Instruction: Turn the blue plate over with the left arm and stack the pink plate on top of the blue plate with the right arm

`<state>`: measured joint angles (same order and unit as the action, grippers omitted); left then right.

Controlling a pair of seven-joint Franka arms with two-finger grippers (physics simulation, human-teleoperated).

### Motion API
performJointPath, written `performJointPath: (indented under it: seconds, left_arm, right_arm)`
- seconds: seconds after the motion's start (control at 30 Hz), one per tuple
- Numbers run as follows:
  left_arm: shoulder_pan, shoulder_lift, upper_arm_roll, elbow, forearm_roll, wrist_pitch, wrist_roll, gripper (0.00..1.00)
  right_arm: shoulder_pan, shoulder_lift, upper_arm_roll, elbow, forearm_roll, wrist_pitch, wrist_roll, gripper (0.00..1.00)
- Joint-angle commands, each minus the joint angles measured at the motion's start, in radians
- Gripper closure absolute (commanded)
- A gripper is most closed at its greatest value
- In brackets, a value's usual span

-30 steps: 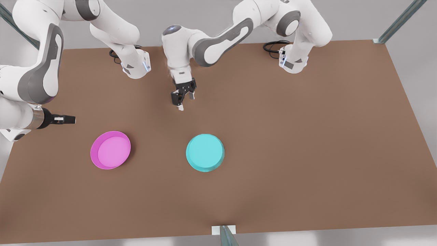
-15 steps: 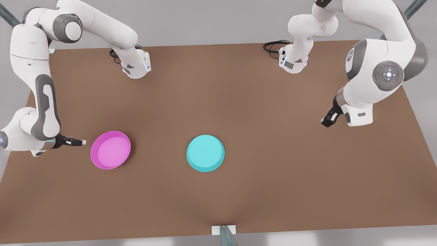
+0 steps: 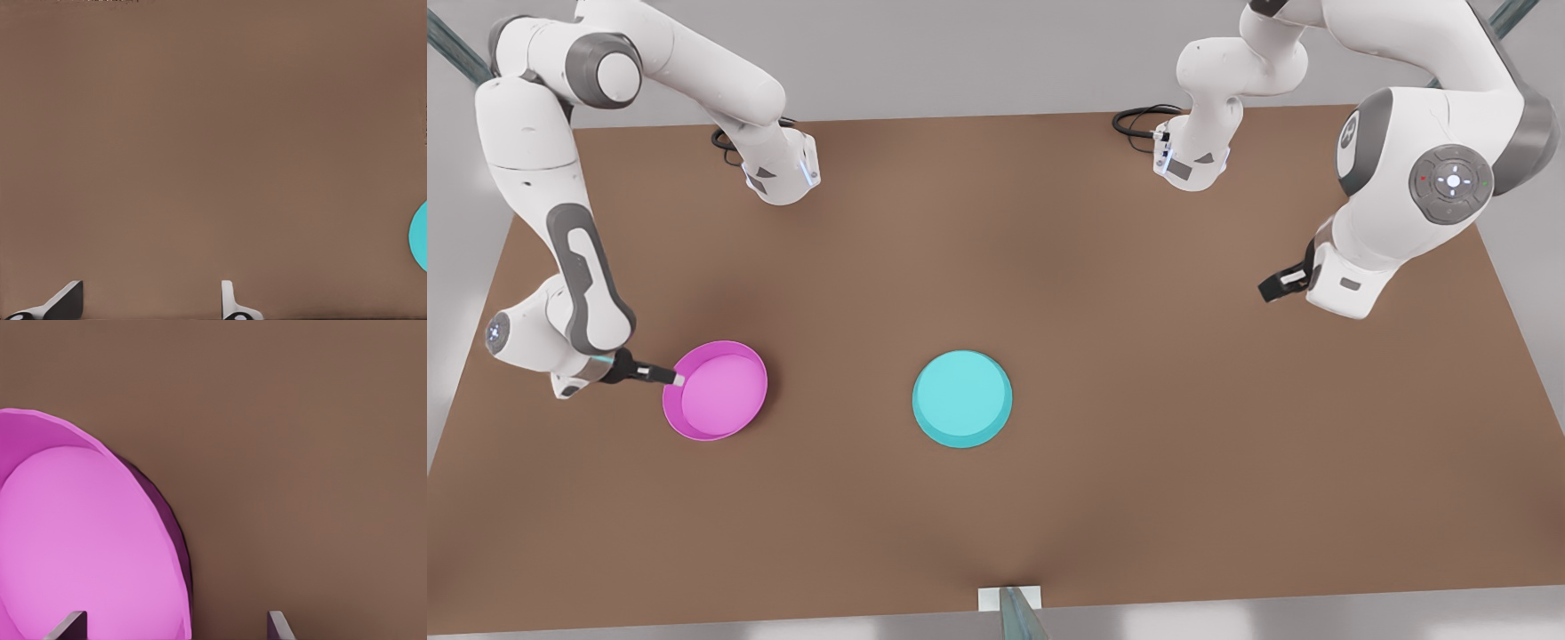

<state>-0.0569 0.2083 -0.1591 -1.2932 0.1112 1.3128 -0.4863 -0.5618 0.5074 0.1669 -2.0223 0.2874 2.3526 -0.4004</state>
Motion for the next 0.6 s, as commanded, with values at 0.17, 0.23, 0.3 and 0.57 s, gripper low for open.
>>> performJointPath:
  seconds: [0.17,0.23,0.3,0.57]
  left_arm:
    - [0.0,0.0,0.0,0.0,-0.001,-0.001,0.414,0.0]
    - [0.0,0.0,-0.002,0.0,-0.002,0.005,0.411,0.0]
    - [0.0,0.0,-0.002,0.002,-0.002,0.006,0.411,0.0]
    - [0.0,0.0,-0.002,0.003,-0.001,0.011,0.411,0.0]
  right_arm:
    - [0.0,0.046,0.028,0.002,0.018,0.099,-0.155,0.0]
    - [0.0,0.046,0.031,0.004,0.018,0.097,-0.155,0.0]
    - [0.0,0.04,0.031,0.004,0.018,0.093,-0.155,0.26]
    - [-0.004,0.04,0.034,0.005,0.018,0.082,-0.153,0.79]
